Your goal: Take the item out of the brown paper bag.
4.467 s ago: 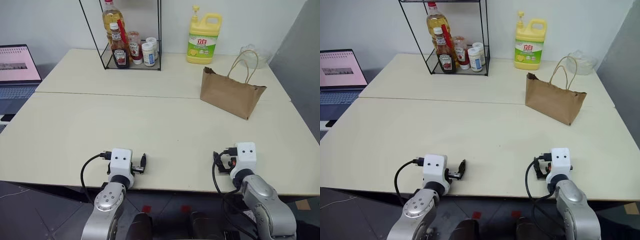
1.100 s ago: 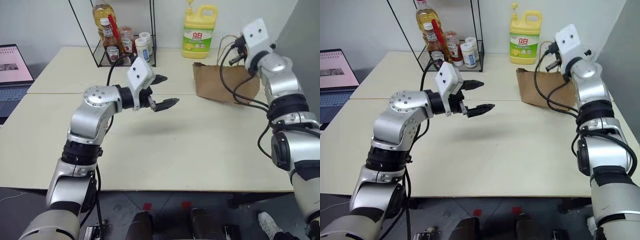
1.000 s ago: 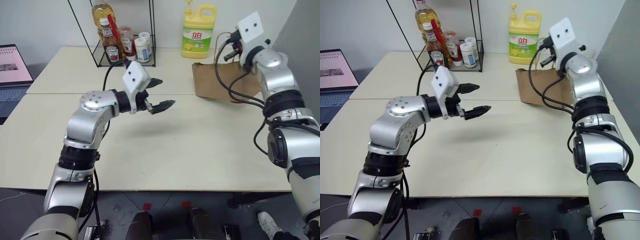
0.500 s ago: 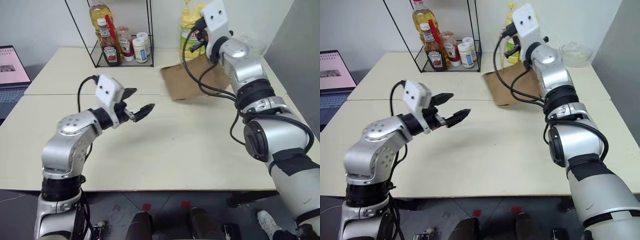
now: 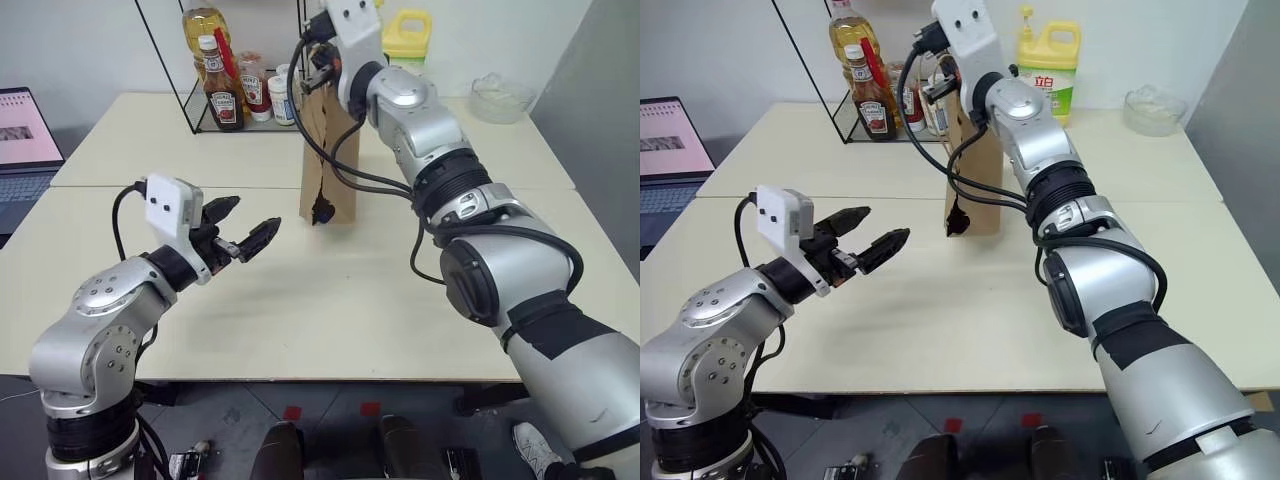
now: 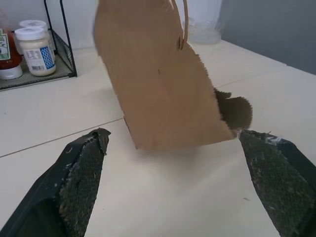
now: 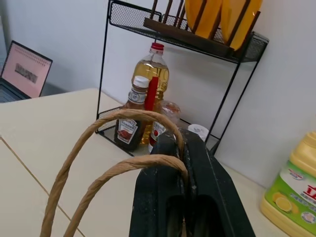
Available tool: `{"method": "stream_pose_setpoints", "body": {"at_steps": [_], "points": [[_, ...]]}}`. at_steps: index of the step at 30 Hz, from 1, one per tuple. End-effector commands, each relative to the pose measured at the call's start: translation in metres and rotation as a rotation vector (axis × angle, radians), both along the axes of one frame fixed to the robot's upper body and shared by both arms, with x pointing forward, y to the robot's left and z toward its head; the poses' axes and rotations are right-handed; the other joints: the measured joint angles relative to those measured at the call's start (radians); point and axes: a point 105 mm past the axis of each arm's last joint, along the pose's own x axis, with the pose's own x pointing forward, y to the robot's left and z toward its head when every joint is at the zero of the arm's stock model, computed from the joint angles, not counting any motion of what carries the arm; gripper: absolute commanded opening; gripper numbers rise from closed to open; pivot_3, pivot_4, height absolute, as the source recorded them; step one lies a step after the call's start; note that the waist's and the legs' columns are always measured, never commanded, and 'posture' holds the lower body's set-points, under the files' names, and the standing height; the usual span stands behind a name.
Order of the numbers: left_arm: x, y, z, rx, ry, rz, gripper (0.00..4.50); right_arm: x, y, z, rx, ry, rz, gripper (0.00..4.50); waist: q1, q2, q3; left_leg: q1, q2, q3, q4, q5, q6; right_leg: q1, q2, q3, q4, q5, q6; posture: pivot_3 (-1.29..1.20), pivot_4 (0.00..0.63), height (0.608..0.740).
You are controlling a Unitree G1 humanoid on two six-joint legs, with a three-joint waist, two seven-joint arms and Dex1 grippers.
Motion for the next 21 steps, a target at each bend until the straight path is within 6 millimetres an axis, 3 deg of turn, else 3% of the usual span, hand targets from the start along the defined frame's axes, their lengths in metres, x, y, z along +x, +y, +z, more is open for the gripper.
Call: {"method": "stream_pose_setpoints", "body": {"at_steps": [1,12,21], "points": [[-0.009,-0.002,0.009,-0.001,-0.038,-0.001,4.5,-0.021,0.017,0.045,0.074,-0.119,0.066,0.07,0.0,0.0,0.0,0.0,0.0,0.0,0.0,0.0,0.0,0.0,0.0,0.0,0.0,0.0,0.0,0.0,0.15,0.74],[-0.014,0.0,0.008,-0.006,-0.027,0.011,4.5,-0.038,0.049,0.049,0.1,-0.119,0.154,0.07,0.001,-0.001,0.0,0.0,0.0,0.0,0.0,0.0,0.001,0.0,0.0,0.0,0.0,0.0,0.0,0.0,0.15,0.74],[-0.014,0.0,0.008,0.0,-0.026,0.018,4.5,-0.017,0.047,-0.017,-0.025,-0.002,0.085,0.07,0.003,-0.004,0.0,0.0,0.0,0.0,0.0,0.0,0.0,0.0,0.0,0.0,0.0,0.0,0.0,0.0,0.15,0.74]]}}
